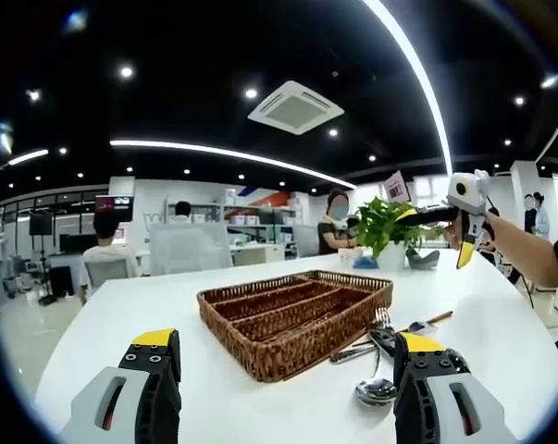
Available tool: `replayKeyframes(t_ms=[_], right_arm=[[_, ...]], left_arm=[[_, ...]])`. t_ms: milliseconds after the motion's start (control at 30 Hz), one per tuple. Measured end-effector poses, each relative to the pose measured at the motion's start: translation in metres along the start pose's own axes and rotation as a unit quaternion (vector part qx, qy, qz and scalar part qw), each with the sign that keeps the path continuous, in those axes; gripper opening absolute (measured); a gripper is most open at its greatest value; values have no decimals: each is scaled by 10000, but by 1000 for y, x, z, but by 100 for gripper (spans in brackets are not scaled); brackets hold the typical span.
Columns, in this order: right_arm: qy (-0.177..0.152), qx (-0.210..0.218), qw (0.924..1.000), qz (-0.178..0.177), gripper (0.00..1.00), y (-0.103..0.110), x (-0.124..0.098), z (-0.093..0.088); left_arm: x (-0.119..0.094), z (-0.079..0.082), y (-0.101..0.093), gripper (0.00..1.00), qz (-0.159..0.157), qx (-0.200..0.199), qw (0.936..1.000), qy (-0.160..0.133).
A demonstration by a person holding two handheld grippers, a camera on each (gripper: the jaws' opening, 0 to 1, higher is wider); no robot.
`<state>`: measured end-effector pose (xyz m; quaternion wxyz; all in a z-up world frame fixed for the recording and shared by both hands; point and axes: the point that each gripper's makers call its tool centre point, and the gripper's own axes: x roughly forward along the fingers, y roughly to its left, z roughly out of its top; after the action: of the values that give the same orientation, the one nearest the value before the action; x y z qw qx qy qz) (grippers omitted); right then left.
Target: Arrange the knives, forks, and spoons in their matching storage slots by inserting each utensil handle-first until every utensil is classified and aligned in the correct compartment
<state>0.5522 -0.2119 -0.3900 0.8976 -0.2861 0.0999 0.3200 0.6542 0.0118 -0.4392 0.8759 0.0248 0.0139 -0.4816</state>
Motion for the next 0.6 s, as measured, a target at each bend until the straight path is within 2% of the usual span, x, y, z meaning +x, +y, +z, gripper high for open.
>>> replayKeyframes(t_ms=[600], right_arm=[[-20,21,10000,1,100,-2,-2,-2]], left_arm=[[1,-3,1,100,4,7,10000,44]])
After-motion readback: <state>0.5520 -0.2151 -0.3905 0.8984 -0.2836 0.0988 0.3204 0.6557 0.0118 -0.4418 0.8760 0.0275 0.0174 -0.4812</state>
